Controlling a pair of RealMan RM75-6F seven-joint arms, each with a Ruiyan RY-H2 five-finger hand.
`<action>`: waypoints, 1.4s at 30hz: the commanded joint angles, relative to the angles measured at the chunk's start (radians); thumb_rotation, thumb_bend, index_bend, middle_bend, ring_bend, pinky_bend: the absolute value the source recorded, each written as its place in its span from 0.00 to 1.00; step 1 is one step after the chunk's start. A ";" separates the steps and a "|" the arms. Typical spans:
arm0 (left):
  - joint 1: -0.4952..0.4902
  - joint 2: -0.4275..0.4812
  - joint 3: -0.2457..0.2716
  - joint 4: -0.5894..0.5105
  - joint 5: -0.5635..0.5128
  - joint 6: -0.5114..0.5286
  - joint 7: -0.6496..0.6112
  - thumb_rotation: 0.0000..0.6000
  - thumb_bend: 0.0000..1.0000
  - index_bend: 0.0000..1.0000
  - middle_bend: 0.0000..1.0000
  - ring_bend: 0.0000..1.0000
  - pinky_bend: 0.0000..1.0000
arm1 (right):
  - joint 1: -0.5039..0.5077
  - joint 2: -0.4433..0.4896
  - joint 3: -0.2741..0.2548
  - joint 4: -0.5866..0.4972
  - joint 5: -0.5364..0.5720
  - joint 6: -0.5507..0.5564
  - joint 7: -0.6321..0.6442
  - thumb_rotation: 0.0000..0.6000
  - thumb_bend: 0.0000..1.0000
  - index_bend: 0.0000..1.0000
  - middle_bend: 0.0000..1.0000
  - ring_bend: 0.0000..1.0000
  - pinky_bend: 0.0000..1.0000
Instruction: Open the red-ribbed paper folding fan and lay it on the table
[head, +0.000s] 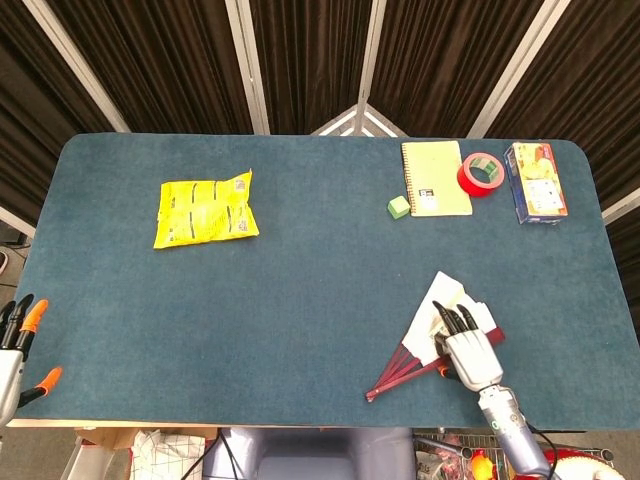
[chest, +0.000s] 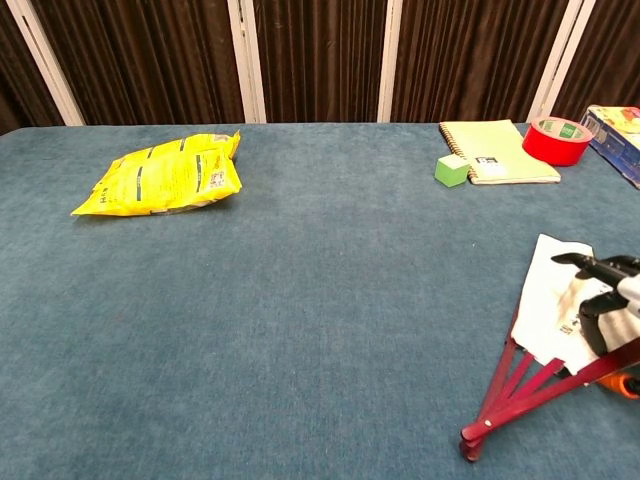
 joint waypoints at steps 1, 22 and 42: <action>0.001 0.000 0.001 -0.001 0.002 0.001 0.001 1.00 0.28 0.07 0.00 0.00 0.00 | 0.001 0.013 0.007 -0.014 -0.004 0.018 0.011 1.00 0.34 0.52 0.08 0.16 0.10; -0.003 -0.004 0.003 -0.005 0.002 -0.009 0.015 1.00 0.28 0.08 0.00 0.00 0.00 | 0.022 0.086 0.019 -0.091 -0.008 0.033 0.051 1.00 0.41 0.62 0.12 0.18 0.12; -0.018 -0.014 0.005 -0.001 0.005 -0.035 0.037 1.00 0.28 0.08 0.00 0.00 0.00 | 0.117 0.243 0.104 -0.271 -0.024 0.023 0.091 1.00 0.41 0.67 0.13 0.19 0.13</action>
